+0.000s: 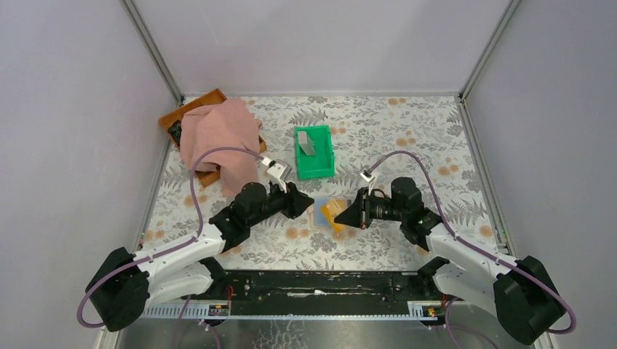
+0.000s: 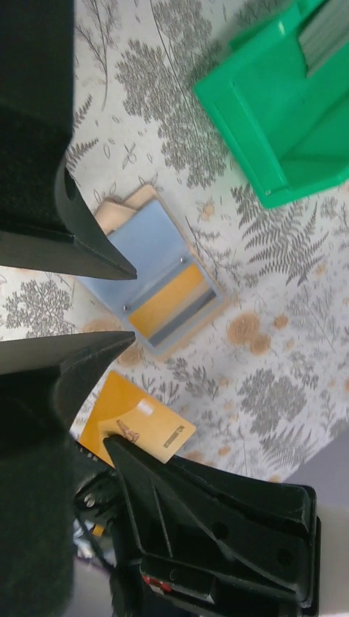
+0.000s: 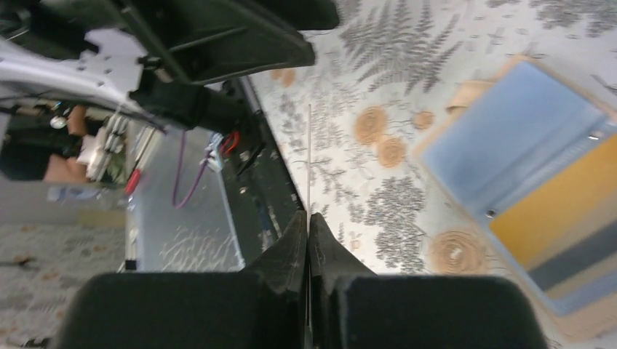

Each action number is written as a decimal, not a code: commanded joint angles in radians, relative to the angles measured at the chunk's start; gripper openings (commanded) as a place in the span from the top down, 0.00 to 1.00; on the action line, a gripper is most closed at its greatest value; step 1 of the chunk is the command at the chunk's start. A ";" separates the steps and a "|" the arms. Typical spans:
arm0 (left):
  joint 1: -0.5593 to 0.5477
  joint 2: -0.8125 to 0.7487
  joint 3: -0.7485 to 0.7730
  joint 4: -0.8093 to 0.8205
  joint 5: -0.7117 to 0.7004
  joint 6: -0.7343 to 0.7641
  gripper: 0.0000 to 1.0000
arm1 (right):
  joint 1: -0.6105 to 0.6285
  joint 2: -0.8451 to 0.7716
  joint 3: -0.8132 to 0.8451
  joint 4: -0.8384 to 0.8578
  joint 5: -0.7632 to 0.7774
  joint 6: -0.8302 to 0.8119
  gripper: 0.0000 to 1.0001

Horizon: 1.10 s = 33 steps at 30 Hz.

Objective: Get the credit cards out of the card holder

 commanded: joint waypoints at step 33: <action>0.103 -0.053 -0.010 0.299 0.585 -0.104 0.57 | 0.022 -0.003 -0.016 0.252 -0.307 0.094 1.00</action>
